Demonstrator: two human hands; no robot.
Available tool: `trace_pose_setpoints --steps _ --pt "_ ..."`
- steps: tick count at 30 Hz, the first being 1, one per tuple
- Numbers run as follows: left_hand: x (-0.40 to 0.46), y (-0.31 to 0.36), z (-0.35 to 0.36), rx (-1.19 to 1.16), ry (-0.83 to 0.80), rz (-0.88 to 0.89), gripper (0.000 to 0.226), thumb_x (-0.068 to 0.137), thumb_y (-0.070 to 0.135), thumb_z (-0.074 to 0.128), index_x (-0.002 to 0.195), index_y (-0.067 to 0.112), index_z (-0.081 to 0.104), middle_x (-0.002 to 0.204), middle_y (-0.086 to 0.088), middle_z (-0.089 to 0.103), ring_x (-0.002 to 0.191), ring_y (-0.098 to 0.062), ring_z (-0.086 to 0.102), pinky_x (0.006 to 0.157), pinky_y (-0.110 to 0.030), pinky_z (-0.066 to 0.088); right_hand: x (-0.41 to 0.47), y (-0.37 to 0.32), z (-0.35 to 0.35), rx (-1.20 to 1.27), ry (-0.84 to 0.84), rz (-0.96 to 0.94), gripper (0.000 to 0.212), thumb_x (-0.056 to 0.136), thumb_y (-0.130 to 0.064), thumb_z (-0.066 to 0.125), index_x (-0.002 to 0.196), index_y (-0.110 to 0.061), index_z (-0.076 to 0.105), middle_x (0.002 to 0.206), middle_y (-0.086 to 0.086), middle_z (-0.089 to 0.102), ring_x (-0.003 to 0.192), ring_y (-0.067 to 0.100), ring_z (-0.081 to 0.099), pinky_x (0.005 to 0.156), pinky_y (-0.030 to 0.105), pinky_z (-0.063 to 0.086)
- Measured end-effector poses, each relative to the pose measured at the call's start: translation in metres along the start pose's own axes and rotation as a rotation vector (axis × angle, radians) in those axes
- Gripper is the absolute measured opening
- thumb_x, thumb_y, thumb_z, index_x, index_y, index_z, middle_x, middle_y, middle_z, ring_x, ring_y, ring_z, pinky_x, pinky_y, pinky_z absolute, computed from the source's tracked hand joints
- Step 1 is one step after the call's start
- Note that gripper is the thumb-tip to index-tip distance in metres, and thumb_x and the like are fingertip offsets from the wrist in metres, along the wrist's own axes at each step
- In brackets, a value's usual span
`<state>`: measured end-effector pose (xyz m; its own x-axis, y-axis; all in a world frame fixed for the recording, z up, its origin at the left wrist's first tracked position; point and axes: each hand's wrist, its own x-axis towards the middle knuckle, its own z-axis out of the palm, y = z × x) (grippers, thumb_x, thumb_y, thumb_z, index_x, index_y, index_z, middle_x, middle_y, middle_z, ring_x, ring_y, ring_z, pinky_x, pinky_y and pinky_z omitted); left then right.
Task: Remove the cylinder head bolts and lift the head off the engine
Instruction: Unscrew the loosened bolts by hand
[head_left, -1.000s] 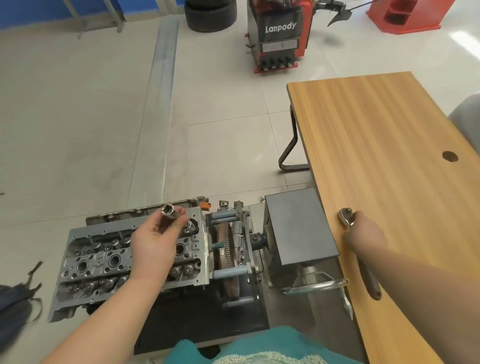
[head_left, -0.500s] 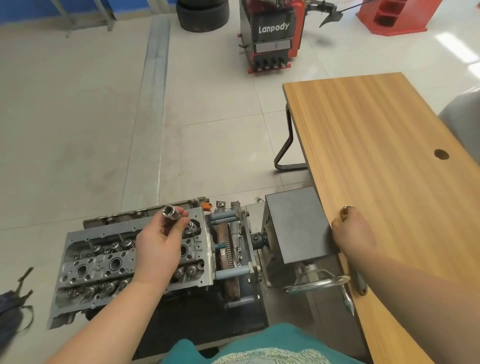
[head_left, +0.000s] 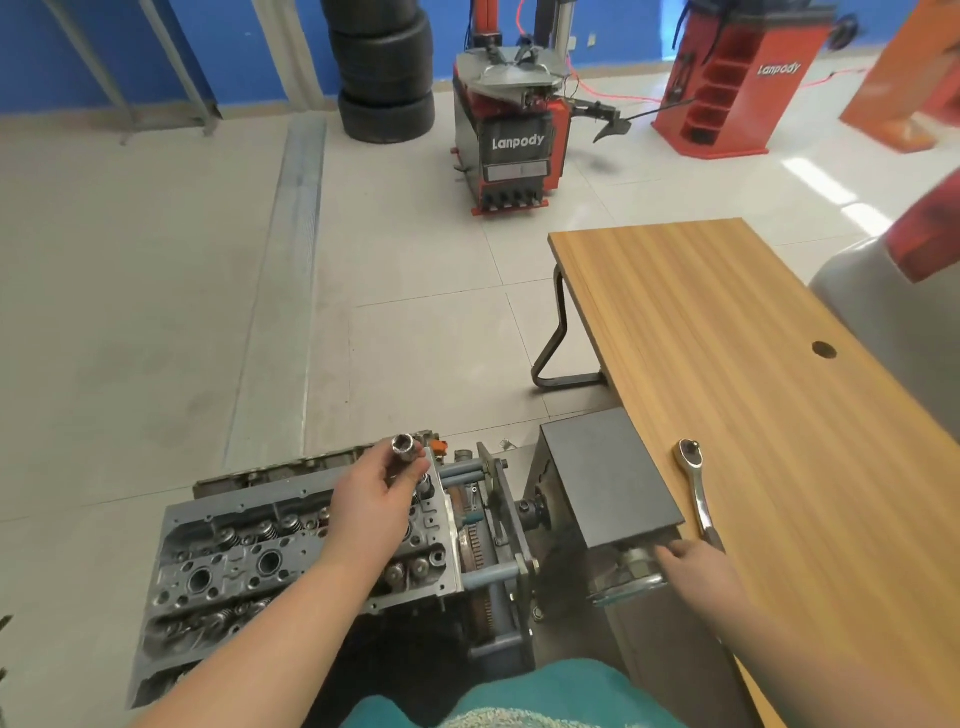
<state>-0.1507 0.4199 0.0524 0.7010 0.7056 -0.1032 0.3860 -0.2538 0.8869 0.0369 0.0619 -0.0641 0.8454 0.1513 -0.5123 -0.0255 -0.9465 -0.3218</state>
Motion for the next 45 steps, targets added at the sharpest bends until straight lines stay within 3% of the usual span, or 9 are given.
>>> trace_pose_setpoints --steps 4,11,17,21,24,27,32,40,45 --pt "0.001 0.002 -0.005 -0.011 -0.037 0.029 0.006 0.098 0.044 0.071 0.1 0.05 0.07 0.097 0.028 0.075 0.091 0.01 0.068 0.078 -0.027 0.053 -0.023 -0.025 -0.004 -0.173 -0.047 0.005 0.039 0.101 -0.038 0.052 0.065 -0.024 0.059 0.068 -0.005 0.059 0.074 0.014 0.059 0.064 0.028 0.041" --pt "0.013 -0.003 -0.009 0.023 -0.147 0.086 0.013 0.1 0.034 0.072 0.113 0.036 0.075 0.106 0.022 0.073 0.103 0.005 0.065 0.087 -0.025 0.05 -0.074 -0.112 -0.03 -0.403 0.008 -0.141 0.026 0.106 -0.041 0.05 0.118 -0.026 0.068 0.115 -0.006 0.072 0.096 0.012 0.062 0.087 0.027 0.053" --pt "0.034 -0.001 -0.03 0.141 -0.328 0.14 0.011 0.1 0.025 0.073 0.103 0.036 0.074 0.096 0.021 0.074 0.09 0.003 0.068 0.081 -0.023 0.052 -0.138 -0.306 -0.085 -0.347 0.165 -0.722 0.075 0.085 -0.09 0.033 0.128 -0.034 0.06 0.08 -0.012 0.065 0.076 0.012 0.066 0.06 0.032 0.047" --pt "0.04 0.004 -0.032 0.128 -0.313 0.08 0.031 0.092 0.027 0.081 0.077 0.052 0.074 0.077 0.026 0.075 0.069 0.008 0.068 0.065 -0.023 0.051 -0.15 -0.367 -0.07 -0.701 0.116 -0.805 0.047 0.101 -0.058 0.047 0.086 -0.015 0.056 0.076 0.003 0.057 0.072 0.027 0.06 0.053 0.031 0.038" --pt "0.042 -0.001 -0.03 0.067 -0.272 0.108 0.034 0.088 0.026 0.085 0.075 0.055 0.075 0.081 0.022 0.078 0.078 0.003 0.072 0.078 -0.027 0.058 -0.145 -0.375 -0.067 -0.752 0.108 -0.838 0.025 0.104 -0.03 0.053 0.085 -0.014 0.052 0.074 0.005 0.048 0.076 0.031 0.059 0.048 0.03 0.03" --pt "0.042 0.001 -0.029 0.082 -0.239 0.159 0.043 0.089 0.02 0.081 0.07 0.057 0.073 0.07 0.026 0.073 0.069 0.008 0.068 0.062 -0.011 0.048 -0.142 -0.377 -0.066 -0.693 0.112 -0.812 0.041 0.1 -0.043 0.056 0.074 -0.011 0.051 0.071 0.004 0.052 0.064 0.026 0.057 0.047 0.029 0.031" --pt "0.044 0.0 -0.027 0.051 -0.266 0.143 0.044 0.09 0.015 0.073 0.079 0.057 0.07 0.071 0.017 0.075 0.068 -0.004 0.072 0.068 -0.026 0.053 -0.138 -0.375 -0.052 -0.69 0.119 -0.742 0.023 0.101 -0.024 0.056 0.082 -0.013 0.047 0.076 0.005 0.05 0.075 0.031 0.059 0.048 0.031 0.031" --pt "0.059 -0.007 -0.037 0.26 -0.546 0.247 0.03 0.101 0.026 0.067 0.078 0.045 0.065 0.079 0.031 0.072 0.079 0.011 0.066 0.073 -0.02 0.047 -0.136 -0.355 -0.063 -0.913 0.036 -1.24 0.013 0.1 -0.015 0.059 0.112 -0.015 0.054 0.09 0.0 0.056 0.084 0.022 0.05 0.073 0.036 0.045" --pt "0.056 -0.011 -0.032 0.101 -0.445 0.175 0.021 0.09 0.024 0.08 0.086 0.044 0.077 0.077 0.015 0.078 0.074 -0.004 0.073 0.076 -0.03 0.059 -0.143 -0.365 -0.066 -0.713 0.073 -0.787 0.04 0.105 -0.052 0.044 0.098 -0.014 0.056 0.083 0.005 0.061 0.07 0.023 0.057 0.057 0.035 0.046"
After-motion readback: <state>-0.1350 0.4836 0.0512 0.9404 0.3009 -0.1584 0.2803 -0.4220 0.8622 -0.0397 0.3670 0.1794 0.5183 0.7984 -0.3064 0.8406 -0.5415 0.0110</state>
